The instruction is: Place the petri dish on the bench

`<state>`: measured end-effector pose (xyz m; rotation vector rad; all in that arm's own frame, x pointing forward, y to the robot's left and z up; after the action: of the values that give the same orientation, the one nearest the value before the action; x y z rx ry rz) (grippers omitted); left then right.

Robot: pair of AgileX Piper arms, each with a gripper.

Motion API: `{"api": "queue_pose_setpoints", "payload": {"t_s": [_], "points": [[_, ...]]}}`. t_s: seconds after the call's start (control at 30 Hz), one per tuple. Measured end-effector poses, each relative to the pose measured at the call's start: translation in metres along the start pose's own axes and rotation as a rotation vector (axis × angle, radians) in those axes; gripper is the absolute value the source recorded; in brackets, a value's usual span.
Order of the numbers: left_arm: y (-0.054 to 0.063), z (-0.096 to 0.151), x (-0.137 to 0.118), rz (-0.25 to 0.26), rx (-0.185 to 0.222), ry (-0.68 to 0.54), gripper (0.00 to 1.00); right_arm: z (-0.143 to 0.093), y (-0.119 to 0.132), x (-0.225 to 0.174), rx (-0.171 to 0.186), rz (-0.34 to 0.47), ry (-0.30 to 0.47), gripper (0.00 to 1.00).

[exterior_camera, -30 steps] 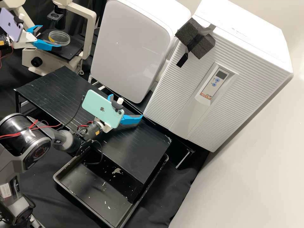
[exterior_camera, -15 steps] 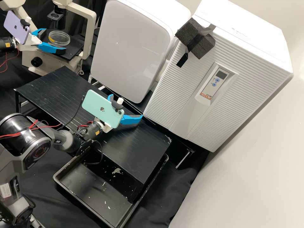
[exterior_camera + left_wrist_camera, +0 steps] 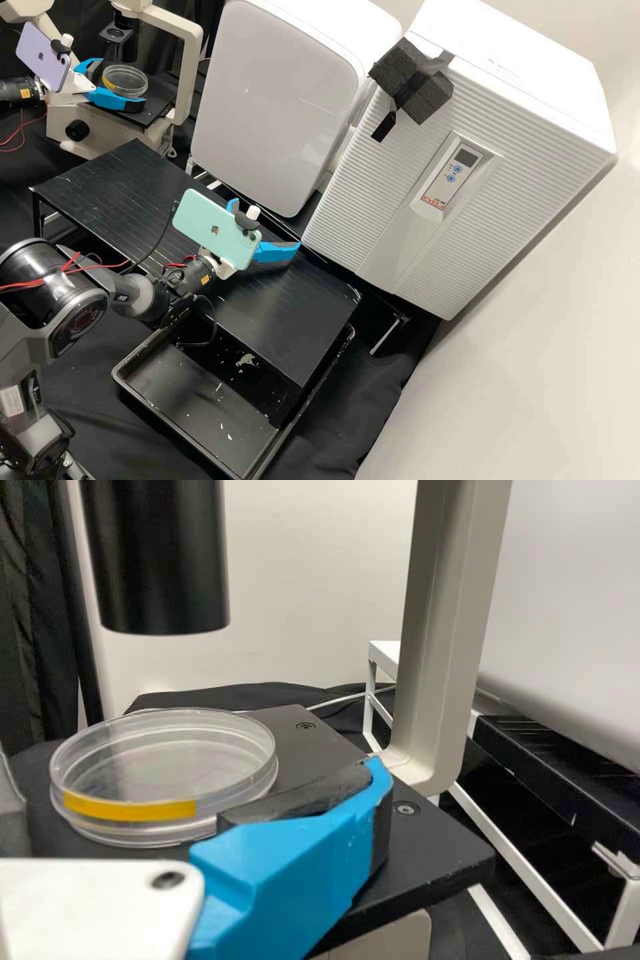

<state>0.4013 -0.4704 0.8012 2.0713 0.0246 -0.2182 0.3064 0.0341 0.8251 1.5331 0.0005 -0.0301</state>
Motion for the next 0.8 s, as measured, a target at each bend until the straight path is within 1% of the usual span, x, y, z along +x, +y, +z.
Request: {"api": "queue_pose_setpoints", "payload": {"t_s": [0.17, 0.2, 0.27, 0.4, 0.47, 0.53, 0.57, 0.73, 0.8], "points": [[-0.0012, -0.0007, 0.0004, -0.002, 0.002, 0.004, 1.00, 0.0000, 0.0000, 0.0000, 0.000, 0.000, 0.000, 1.00], [-0.0012, -0.0007, 0.0004, -0.002, 0.003, 0.004, 0.00, 0.0000, 0.0000, 0.0000, 0.000, 0.000, 0.000, 1.00], [-0.0015, -0.0018, 0.0007, 0.003, 0.015, 0.017, 0.00, 0.0000, 0.0000, 0.0000, 0.000, 0.000, 0.000, 1.00], [-0.0040, -0.0030, 0.0022, 0.011, 0.016, 0.037, 0.00, 0.0000, 0.0000, 0.0000, 0.000, 0.000, 0.000, 1.00], [-0.0033, -0.0028, 0.0034, 0.017, 0.007, 0.042, 0.00, 0.0000, 0.0000, 0.0000, 0.000, 0.000, 0.000, 1.00], [-0.0018, -0.0035, 0.0049, 0.025, 0.008, 0.051, 0.00, 0.0000, 0.0000, 0.0000, 0.000, 0.000, 0.000, 1.00], [-0.0035, -0.0040, 0.0060, 0.021, 0.005, 0.056, 0.00, 0.0000, 0.0000, 0.0000, 0.000, 0.000, 0.000, 1.00], [-0.0034, -0.0048, 0.0063, 0.024, 0.003, 0.064, 0.00, 0.0000, 0.0000, 0.0000, 0.000, 0.000, 0.000, 1.00], [-0.0035, -0.0055, 0.0064, 0.026, -0.004, 0.070, 0.00, 0.0000, 0.0000, 0.0000, 0.000, 0.000, 0.000, 1.00]]}}
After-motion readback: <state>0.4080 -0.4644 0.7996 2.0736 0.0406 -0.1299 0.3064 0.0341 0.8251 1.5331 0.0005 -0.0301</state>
